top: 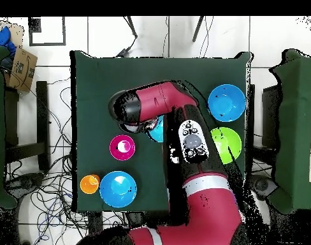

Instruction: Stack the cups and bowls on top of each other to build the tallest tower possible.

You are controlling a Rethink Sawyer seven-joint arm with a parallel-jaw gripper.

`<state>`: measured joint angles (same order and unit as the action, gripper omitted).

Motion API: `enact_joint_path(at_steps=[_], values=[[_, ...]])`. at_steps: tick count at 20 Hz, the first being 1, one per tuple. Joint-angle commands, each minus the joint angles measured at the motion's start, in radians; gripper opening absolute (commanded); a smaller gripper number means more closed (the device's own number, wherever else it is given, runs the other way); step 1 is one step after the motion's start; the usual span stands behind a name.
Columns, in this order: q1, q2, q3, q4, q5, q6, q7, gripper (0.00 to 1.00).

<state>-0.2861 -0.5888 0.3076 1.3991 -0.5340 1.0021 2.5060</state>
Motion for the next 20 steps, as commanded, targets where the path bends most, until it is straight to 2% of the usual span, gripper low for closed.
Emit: enact_joint_path(at_steps=[1,11,20], values=[[-0.021,0.055,0.056,-0.004,-0.07,-0.068,-0.239,0.0],[-0.025,0.061,0.065,-0.004,-0.068,-0.096,-0.225,0.0],[-0.015,0.087,0.077,-0.051,-0.057,-0.058,-0.242,0.0]])
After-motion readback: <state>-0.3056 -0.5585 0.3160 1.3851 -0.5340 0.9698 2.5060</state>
